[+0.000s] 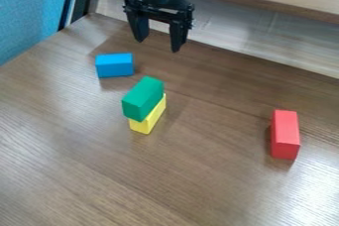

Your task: Pick the green rectangle block and put on the table between yellow and red block

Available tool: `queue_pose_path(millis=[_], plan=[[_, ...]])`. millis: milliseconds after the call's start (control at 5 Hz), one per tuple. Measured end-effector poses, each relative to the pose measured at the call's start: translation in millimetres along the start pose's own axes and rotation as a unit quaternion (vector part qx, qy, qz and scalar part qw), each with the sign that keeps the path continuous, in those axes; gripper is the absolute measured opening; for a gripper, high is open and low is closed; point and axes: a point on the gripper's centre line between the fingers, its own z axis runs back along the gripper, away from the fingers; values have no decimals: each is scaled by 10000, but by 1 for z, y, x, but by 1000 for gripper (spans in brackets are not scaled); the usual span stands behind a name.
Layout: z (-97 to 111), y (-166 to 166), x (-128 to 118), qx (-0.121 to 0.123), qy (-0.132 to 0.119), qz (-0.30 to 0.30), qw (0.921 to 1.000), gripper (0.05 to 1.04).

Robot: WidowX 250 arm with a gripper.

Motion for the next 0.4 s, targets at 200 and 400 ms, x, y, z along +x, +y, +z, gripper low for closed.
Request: queue_pose_path(millis=[200,400], plan=[[-11,-1,-5,-41,167,10,9999,999],[-12,-5,-13,-130,232,8,9996,999]])
